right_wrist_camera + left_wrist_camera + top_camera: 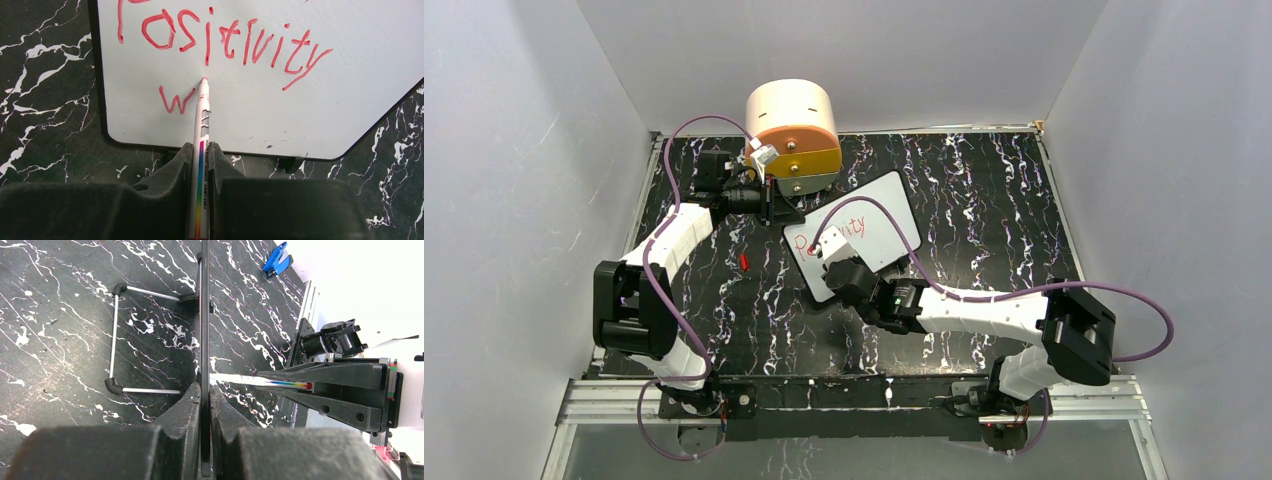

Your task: Write a sentence on the whiteboard

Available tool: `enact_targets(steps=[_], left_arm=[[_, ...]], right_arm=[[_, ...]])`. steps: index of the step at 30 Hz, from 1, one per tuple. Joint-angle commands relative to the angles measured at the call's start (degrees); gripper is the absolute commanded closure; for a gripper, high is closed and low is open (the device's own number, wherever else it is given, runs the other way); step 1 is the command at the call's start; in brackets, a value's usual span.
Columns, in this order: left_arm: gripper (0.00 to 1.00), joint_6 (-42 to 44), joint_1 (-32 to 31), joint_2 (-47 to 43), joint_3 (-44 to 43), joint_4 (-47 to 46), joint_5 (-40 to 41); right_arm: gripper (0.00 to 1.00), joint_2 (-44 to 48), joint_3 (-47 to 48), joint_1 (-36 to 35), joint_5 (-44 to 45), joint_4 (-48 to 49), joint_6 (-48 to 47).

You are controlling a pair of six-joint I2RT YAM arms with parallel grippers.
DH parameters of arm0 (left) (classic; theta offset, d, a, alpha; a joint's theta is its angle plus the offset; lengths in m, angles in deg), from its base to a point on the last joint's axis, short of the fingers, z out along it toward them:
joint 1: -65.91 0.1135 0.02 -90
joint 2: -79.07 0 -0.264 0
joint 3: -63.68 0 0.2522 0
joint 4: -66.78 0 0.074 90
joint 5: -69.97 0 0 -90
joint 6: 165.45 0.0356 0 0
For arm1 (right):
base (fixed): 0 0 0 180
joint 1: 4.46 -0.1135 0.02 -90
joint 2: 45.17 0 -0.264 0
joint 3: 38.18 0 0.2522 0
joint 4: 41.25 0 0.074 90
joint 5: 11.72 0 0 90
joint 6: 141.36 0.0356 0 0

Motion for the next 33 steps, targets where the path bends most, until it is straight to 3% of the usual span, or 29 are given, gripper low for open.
enact_targets(steps=[1, 13, 33], left_arm=[[1.00, 1.5, -0.5, 1.5, 0.9, 3.4, 4.3], [1.00, 1.5, -0.5, 1.6, 1.0, 3.4, 4.7], [1.00, 1.4, -0.5, 1.6, 0.9, 3.4, 4.7]], right_arm=[[1.00, 0.5, 0.3, 0.5, -0.1, -0.5, 1.7], [1.00, 4.5, -2.5, 0.4, -0.9, 0.3, 2.5], [1.00, 1.5, -1.6, 0.4, -1.4, 2.5, 2.6]])
